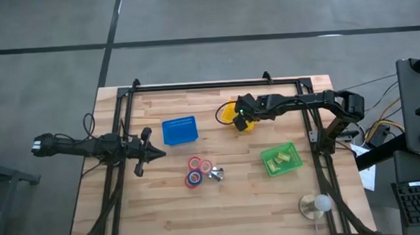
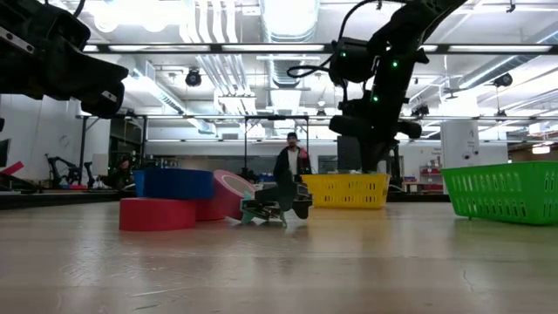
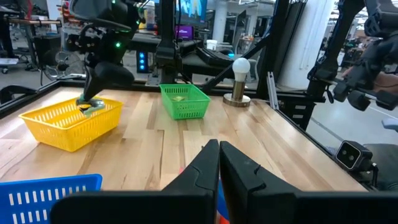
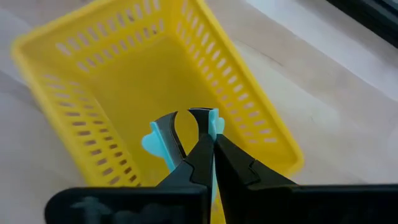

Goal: Pick and place Stapler, Stapler remover, tape
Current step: Put the top blue staple remover into the yellow bin

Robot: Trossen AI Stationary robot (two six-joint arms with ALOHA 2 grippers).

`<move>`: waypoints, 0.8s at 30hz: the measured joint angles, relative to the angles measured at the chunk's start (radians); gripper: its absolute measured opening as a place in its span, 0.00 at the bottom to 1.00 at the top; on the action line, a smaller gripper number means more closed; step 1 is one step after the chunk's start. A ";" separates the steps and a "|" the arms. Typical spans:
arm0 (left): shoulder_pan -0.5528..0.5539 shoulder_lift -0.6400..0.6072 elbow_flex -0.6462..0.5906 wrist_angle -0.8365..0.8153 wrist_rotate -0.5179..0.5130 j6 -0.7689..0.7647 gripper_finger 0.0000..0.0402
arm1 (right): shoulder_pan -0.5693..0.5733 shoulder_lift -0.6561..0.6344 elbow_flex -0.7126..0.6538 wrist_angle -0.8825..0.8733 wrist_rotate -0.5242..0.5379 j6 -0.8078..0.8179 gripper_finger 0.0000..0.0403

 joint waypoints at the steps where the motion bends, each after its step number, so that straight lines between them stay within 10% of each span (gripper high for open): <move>1: 0.000 0.000 0.000 0.000 0.000 0.000 0.04 | -0.001 0.000 -0.005 0.000 -0.002 0.003 0.02; 24: 0.000 0.000 0.000 0.000 0.000 0.000 0.04 | -0.006 0.001 -0.025 0.035 -0.006 -0.023 0.15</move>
